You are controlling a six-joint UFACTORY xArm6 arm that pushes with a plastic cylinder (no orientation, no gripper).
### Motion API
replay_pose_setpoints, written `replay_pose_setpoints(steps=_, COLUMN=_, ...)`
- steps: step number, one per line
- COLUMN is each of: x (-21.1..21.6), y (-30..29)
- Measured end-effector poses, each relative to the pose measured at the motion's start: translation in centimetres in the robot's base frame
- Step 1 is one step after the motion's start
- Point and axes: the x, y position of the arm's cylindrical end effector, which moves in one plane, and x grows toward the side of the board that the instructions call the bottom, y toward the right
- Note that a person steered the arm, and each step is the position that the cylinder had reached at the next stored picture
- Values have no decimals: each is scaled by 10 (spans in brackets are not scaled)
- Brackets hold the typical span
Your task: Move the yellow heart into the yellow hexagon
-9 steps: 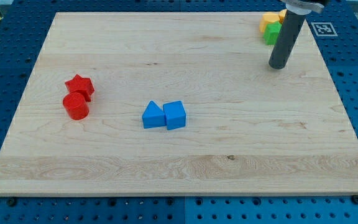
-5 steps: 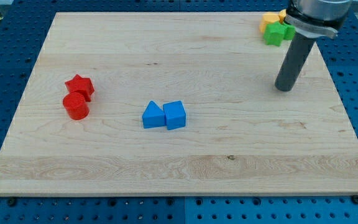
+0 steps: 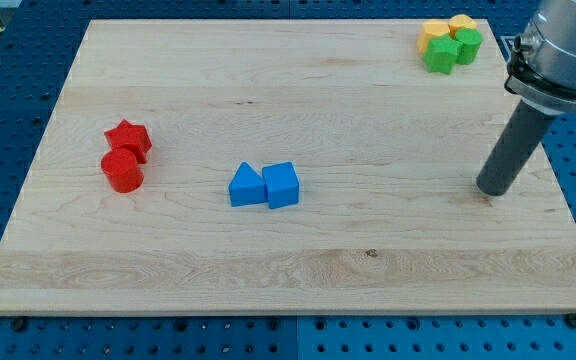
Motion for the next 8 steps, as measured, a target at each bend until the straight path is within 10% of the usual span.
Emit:
replay_pose_setpoints(steps=5, x=21, y=31)
replay_pose_setpoints(steps=8, x=-49, y=74)
